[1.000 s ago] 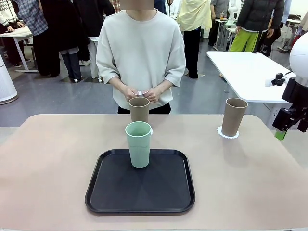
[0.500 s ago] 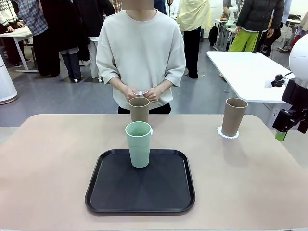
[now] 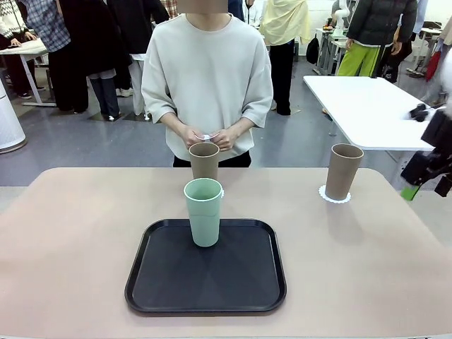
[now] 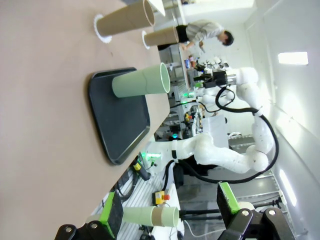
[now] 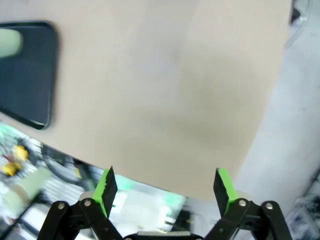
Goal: Place coasters on the table and set cups on them.
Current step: Take one Reusable plastic cup from the Flat Tray and place it on a coaster set by the human.
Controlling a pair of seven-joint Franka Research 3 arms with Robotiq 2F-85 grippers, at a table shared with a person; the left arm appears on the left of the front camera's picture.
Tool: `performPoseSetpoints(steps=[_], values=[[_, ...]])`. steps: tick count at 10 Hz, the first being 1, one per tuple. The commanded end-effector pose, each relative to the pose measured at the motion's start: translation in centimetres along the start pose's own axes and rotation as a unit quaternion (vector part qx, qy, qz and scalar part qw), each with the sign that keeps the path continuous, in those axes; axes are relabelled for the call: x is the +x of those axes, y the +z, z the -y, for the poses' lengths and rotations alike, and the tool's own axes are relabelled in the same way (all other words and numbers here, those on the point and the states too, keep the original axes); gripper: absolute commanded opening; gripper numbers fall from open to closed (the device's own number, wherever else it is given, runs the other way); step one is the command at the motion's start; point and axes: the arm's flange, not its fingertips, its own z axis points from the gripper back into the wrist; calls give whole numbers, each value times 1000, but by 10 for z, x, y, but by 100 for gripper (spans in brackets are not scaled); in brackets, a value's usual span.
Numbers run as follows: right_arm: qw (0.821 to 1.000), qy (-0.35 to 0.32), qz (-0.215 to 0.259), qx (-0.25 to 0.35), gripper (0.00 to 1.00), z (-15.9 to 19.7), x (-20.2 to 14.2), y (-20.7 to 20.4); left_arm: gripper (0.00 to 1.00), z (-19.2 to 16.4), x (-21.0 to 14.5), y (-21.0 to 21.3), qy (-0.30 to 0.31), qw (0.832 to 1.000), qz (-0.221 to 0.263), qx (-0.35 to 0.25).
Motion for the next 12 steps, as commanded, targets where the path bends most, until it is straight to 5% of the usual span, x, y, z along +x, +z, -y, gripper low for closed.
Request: performPoseSetpoints(steps=[1,3,6,12], values=[[977,-108,21,182,100,54,-2,21,100,2,-1,1,-3,1000,1,-4],[945,-153,21,289,100,114,-28,24,100,2,-1,1,-3,1000,1,-4],[905,-107,41,410,100,184,-79,31,100,2,-1,1,-3,1000,1,-4],[867,-38,127,480,100,232,-149,20,100,2,-1,1,-3,1000,1,-4]])
